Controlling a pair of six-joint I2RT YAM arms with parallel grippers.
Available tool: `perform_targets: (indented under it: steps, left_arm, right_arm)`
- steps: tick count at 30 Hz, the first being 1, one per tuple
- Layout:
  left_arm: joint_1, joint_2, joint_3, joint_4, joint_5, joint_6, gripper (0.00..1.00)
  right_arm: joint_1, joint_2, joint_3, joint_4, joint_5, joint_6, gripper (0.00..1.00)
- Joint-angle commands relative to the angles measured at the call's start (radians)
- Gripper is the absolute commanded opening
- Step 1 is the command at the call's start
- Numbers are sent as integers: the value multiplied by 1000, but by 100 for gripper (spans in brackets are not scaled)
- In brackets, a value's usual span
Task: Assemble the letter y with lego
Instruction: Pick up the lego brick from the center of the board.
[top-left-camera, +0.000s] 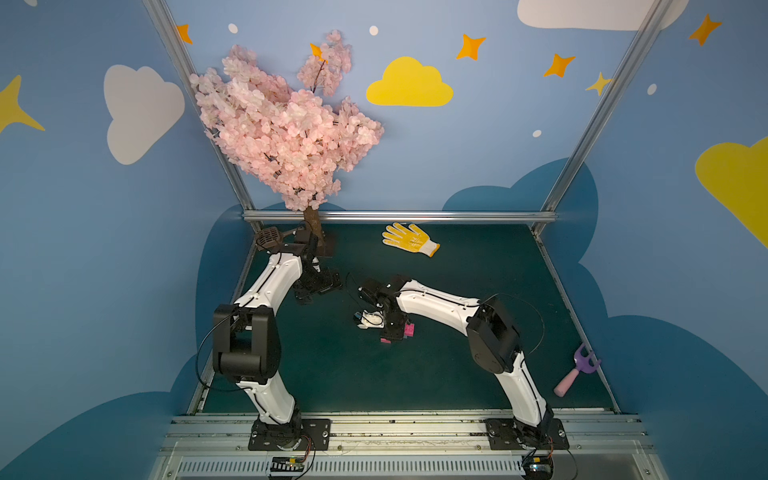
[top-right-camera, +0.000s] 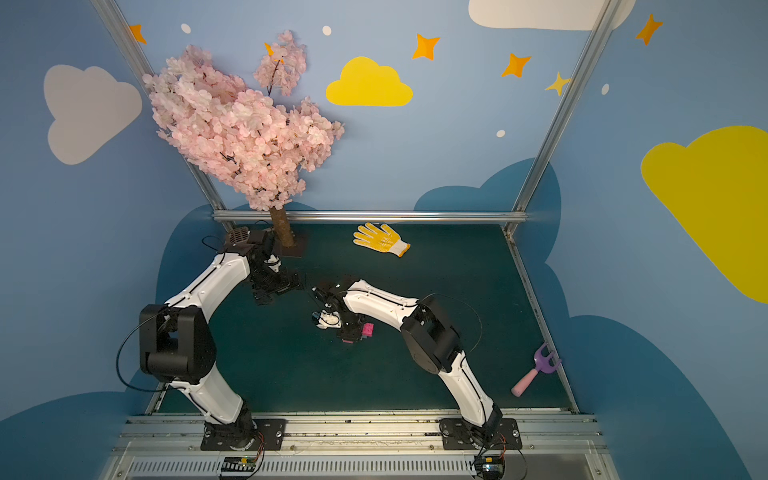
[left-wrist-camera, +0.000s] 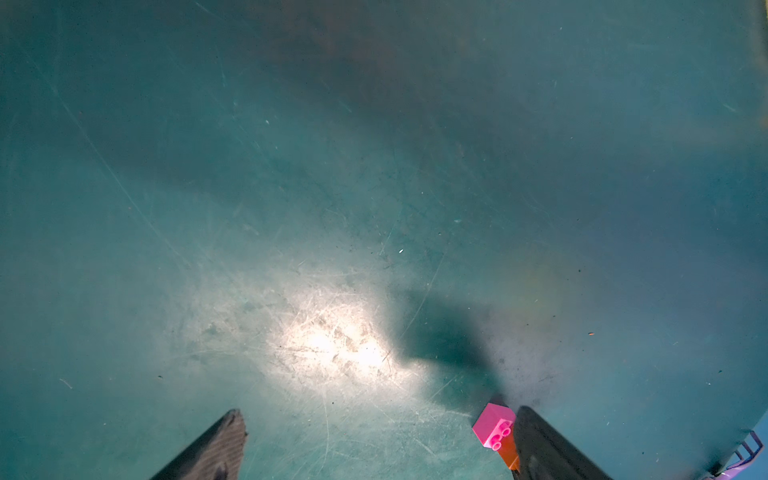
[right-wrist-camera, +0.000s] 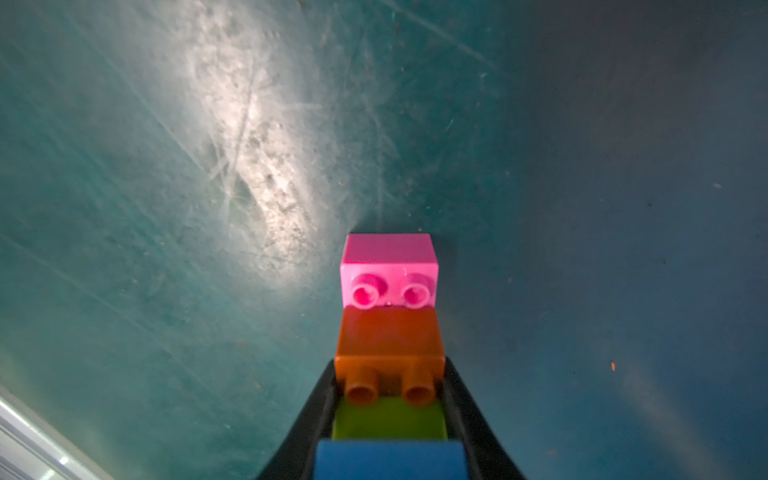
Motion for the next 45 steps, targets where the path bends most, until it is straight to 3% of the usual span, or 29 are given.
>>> perform_targets:
  steps: [1,33,45]
  left_arm:
    - [5,3,-10,-4,12,-6,100]
    - [8,5,-12,-2,13,-5,100]
    - [8,-2,-17,13,23,-2,100]
  right_arm:
    - [2,79,-23,-4,13,-2,0]
    - [2,53,-34,6,22,12,0]
    - [-26,-93,-17,17,-33,42,0]
